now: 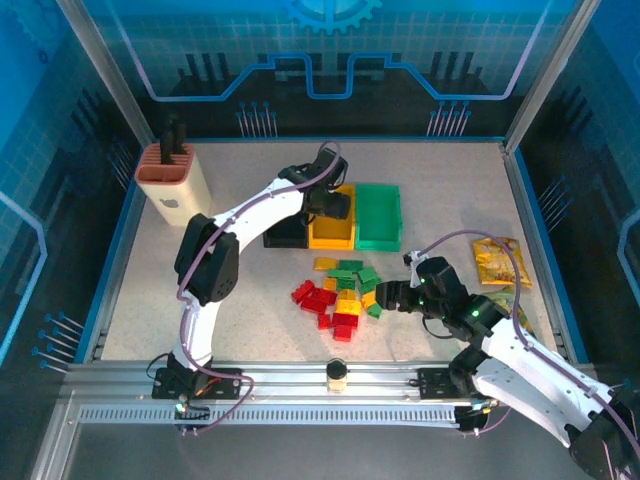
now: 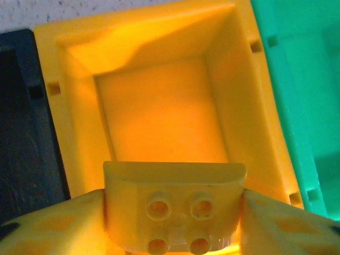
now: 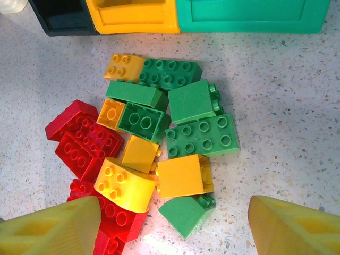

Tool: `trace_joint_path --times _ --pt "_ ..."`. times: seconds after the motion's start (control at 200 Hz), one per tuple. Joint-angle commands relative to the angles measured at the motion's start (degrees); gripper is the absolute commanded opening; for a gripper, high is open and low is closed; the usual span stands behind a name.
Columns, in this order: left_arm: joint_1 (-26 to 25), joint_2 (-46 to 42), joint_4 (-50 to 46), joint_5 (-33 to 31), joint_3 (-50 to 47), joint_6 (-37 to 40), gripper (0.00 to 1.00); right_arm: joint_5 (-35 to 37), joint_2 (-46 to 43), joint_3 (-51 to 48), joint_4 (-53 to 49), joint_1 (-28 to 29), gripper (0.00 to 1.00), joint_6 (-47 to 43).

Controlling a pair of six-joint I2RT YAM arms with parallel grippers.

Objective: Sort the legos into containers by color
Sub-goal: Place the lego in the container, then pick up the lego from the center of the table.

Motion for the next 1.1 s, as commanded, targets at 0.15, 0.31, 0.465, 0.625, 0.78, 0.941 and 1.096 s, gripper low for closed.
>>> trace_joint_path --times 0.15,0.31,0.465,0.625,0.78,0.941,1.096 --pt "-0.4 -9.3 -0.2 3.7 -2.4 -0.8 0.89 1.0 1.9 4.3 -2.7 1.3 0.76 -2.3" --pt "-0.4 -21.5 5.0 6.2 -13.5 -2.4 0.88 0.9 7.3 9.9 -3.3 2.8 0.76 -6.5" --pt "-0.5 -34.3 10.2 6.3 -27.6 -4.1 0.88 -1.1 16.6 16.7 -3.0 5.3 0.77 -14.0" --pt "-0.4 -46.0 11.4 5.1 -41.5 -6.5 0.87 -8.1 27.2 24.8 -3.3 6.7 0.77 -25.7" --pt "-0.4 -57.2 10.6 4.5 -53.5 -10.0 0.86 -9.7 39.5 35.7 -8.4 6.7 0.75 -33.0" --pt "-0.6 -67.7 6.7 2.9 -60.8 -12.3 0.85 -8.1 51.7 45.7 -12.9 7.6 0.76 -38.6" --pt "-0.6 -76.7 3.9 3.7 -64.6 -14.4 0.84 -4.7 61.5 54.3 -18.7 7.6 0.77 -44.4"
